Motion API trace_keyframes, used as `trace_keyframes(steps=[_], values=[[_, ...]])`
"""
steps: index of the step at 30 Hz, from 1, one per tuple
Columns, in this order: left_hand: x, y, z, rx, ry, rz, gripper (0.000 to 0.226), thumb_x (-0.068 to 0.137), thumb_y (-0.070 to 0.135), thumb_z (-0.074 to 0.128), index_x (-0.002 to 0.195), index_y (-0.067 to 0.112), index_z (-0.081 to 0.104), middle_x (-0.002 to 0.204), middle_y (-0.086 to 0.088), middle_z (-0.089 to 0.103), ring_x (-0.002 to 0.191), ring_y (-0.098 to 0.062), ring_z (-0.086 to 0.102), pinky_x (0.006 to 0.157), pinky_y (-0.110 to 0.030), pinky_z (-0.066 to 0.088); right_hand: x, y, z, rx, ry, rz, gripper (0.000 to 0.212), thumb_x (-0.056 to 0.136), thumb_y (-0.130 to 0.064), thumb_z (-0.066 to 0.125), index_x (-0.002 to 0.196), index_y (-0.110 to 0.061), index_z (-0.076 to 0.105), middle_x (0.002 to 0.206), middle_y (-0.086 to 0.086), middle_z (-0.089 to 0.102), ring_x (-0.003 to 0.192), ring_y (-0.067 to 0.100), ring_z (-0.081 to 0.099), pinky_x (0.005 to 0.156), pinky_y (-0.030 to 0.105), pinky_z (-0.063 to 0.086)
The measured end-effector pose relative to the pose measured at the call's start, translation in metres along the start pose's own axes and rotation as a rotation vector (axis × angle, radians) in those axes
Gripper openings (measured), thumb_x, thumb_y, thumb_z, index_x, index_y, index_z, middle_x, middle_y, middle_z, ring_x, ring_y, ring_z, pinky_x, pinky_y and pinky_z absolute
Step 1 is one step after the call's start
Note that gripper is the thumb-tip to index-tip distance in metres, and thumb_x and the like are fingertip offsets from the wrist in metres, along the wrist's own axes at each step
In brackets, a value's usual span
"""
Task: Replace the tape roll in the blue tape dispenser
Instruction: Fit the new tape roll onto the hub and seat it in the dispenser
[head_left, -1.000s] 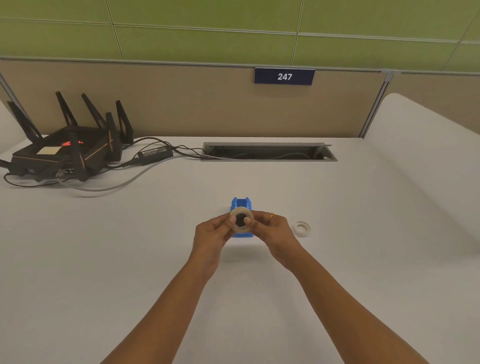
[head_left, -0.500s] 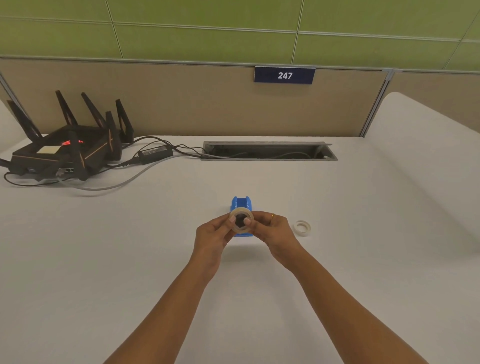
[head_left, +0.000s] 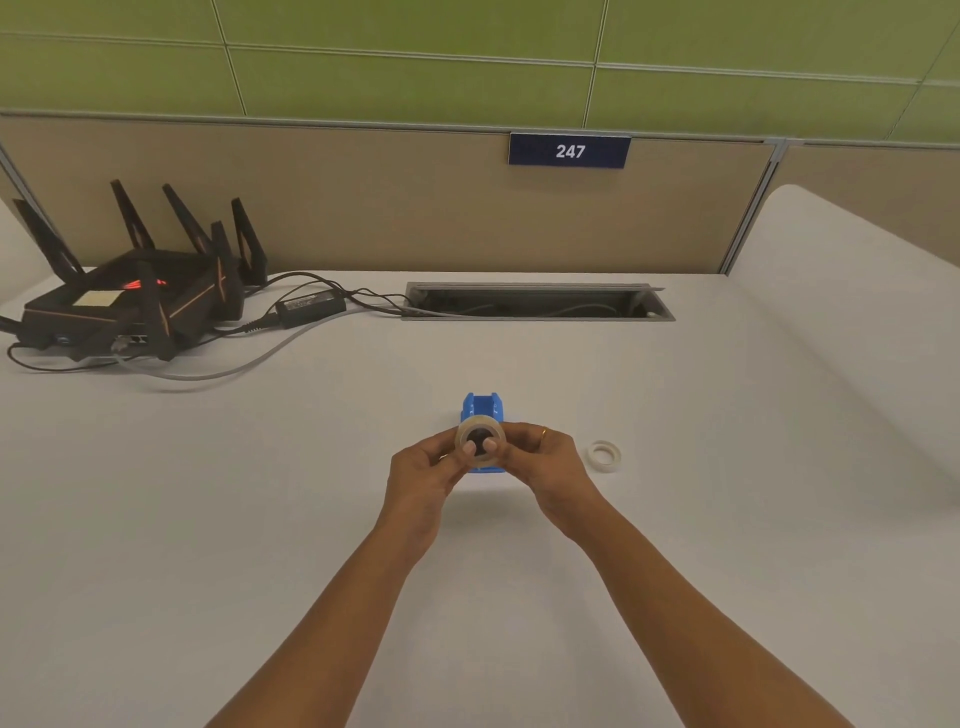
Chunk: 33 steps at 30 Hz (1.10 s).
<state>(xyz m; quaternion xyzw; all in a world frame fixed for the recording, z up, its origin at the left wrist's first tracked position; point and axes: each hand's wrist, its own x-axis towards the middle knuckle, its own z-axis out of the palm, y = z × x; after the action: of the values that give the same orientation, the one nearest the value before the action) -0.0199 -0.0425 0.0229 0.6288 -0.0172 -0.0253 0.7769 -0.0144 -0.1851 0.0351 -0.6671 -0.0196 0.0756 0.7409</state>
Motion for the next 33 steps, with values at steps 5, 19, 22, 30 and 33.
trace_keyframes(steps=[5,19,22,30,33], values=[[0.0,0.003,-0.003,-0.011,-0.038,-0.01,0.014,0.071,0.025,0.068,0.082,0.032,0.073,0.087,0.01,0.075,0.092,-0.011,0.068,0.076,-0.017,0.052,0.002,-0.001,-0.003,-0.012,-0.024,0.019,0.027,0.08,-0.013,0.066,0.106,-0.004,0.066,0.104,0.017,0.069,0.091,0.018,0.067,0.083,0.021,0.054],[-0.001,0.01,-0.004,-0.198,-0.093,-0.133,0.016,0.08,0.017,0.059,0.082,0.023,0.074,0.087,0.005,0.075,0.084,-0.01,0.069,0.066,-0.016,0.053,-0.002,-0.007,-0.011,0.089,-0.154,0.1,0.028,0.087,-0.016,0.057,0.115,-0.012,0.06,0.12,0.007,0.062,0.105,0.017,0.061,0.091,0.031,0.053],[-0.001,0.01,-0.003,-0.29,-0.087,-0.209,0.017,0.083,0.017,0.056,0.093,0.021,0.07,0.089,0.003,0.075,0.08,-0.011,0.069,0.064,-0.018,0.055,-0.003,-0.009,-0.011,0.002,-0.19,0.071,0.037,0.083,-0.011,0.061,0.119,-0.022,0.057,0.128,0.004,0.058,0.112,0.019,0.059,0.097,0.039,0.048],[0.0,0.006,-0.001,-0.433,-0.128,-0.313,0.023,0.087,0.02,0.05,0.1,0.011,0.066,0.09,-0.006,0.074,0.075,-0.012,0.069,0.065,-0.024,0.056,-0.002,-0.015,-0.001,-0.184,-0.117,-0.059,0.048,0.072,-0.008,0.074,0.112,-0.03,0.061,0.116,-0.003,0.067,0.106,-0.001,0.06,0.088,0.014,0.045],[0.001,0.006,0.0,-0.233,-0.054,-0.275,0.02,0.09,0.021,0.048,0.095,0.016,0.067,0.083,0.002,0.075,0.077,-0.01,0.068,0.071,-0.027,0.052,0.0,-0.014,0.0,-0.25,-0.06,-0.094,0.052,0.069,-0.007,0.076,0.116,-0.023,0.06,0.114,0.004,0.067,0.109,0.009,0.06,0.09,0.021,0.05]])
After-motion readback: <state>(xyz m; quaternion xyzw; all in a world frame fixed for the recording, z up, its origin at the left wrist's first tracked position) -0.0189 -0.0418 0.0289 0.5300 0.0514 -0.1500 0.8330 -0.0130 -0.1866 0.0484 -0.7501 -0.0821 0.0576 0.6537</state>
